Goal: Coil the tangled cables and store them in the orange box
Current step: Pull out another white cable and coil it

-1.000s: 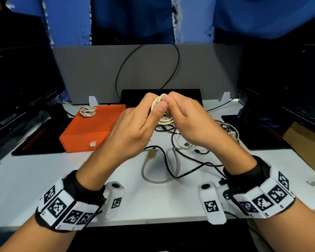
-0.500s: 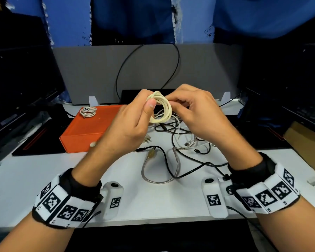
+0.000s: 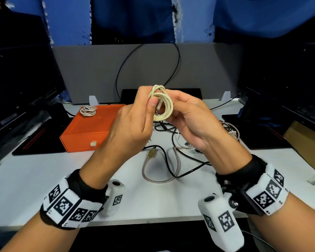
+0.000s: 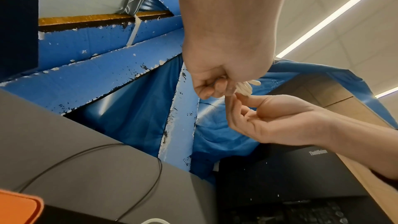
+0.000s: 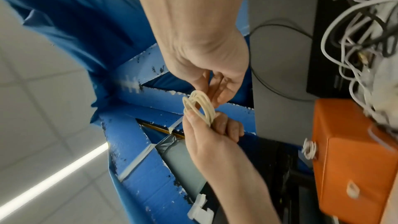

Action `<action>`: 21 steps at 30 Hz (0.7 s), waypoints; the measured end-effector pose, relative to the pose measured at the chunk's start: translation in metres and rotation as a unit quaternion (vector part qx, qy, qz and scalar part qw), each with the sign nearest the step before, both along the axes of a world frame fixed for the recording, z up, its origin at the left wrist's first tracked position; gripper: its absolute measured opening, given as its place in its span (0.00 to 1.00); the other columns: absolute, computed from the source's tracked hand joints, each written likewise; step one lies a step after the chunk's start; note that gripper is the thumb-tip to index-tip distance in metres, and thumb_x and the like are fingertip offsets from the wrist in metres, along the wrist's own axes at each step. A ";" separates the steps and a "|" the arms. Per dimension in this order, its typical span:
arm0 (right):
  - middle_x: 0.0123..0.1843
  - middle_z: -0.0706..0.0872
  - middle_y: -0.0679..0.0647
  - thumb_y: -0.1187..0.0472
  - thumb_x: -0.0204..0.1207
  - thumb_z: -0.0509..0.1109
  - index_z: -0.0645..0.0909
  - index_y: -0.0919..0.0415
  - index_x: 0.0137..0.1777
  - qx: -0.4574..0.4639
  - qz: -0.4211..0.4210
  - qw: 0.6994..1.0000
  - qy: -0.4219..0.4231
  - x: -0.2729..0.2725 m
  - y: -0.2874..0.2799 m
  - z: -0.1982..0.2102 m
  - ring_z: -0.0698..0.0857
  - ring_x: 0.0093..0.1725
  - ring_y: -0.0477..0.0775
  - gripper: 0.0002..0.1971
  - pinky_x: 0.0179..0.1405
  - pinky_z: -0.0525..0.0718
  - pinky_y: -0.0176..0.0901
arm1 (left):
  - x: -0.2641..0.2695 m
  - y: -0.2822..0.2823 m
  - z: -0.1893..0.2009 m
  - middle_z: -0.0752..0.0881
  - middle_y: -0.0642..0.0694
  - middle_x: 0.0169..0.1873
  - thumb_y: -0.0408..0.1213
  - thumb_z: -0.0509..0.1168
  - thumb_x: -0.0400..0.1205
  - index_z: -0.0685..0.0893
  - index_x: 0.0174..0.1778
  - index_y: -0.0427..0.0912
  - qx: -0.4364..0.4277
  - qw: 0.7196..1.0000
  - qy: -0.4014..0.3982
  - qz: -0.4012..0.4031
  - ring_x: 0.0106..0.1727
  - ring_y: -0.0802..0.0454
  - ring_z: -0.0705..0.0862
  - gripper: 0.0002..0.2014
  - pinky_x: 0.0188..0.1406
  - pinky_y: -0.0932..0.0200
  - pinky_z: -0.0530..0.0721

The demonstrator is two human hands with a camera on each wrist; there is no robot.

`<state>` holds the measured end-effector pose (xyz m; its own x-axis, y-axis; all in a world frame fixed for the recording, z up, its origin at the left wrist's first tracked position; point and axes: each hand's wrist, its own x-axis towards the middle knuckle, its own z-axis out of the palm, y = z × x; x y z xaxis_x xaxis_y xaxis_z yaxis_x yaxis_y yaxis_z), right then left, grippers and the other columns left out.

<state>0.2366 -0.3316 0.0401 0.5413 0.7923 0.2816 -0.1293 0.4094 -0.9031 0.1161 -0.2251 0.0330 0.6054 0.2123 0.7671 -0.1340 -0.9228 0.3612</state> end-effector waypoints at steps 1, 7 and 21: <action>0.44 0.92 0.53 0.72 0.85 0.67 0.88 0.64 0.59 -0.004 0.021 0.999 0.025 -0.001 0.000 0.000 0.90 0.41 0.45 0.10 0.45 0.89 0.36 | 0.001 0.001 -0.001 0.80 0.51 0.26 0.43 0.50 0.94 0.76 0.67 0.41 0.011 1.000 -0.002 0.013 0.24 0.51 0.78 0.14 0.22 0.54 0.74; 0.44 0.90 0.49 0.63 0.74 0.74 0.87 0.56 0.57 -0.062 0.093 0.994 0.021 0.001 -0.007 0.006 0.87 0.48 0.48 0.12 0.65 0.81 0.47 | -0.002 0.005 0.002 0.82 0.50 0.28 0.46 0.48 0.94 0.71 0.73 0.45 0.024 0.998 0.000 0.055 0.24 0.51 0.80 0.15 0.22 0.45 0.78; 0.56 0.90 0.47 0.62 0.77 0.81 0.83 0.58 0.67 -0.094 -0.031 0.974 -0.206 -0.011 0.000 -0.007 0.89 0.55 0.40 0.19 0.54 0.85 0.37 | -0.003 0.016 0.009 0.77 0.54 0.25 0.46 0.51 0.93 0.73 0.66 0.44 0.057 0.983 0.107 0.137 0.25 0.49 0.78 0.12 0.24 0.52 0.72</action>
<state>0.2260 -0.3315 0.0332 0.4612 0.8204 0.3380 0.2789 0.2276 -0.9330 0.1134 -0.2092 0.0418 0.6868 0.3101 0.6573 0.1931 -0.9498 0.2462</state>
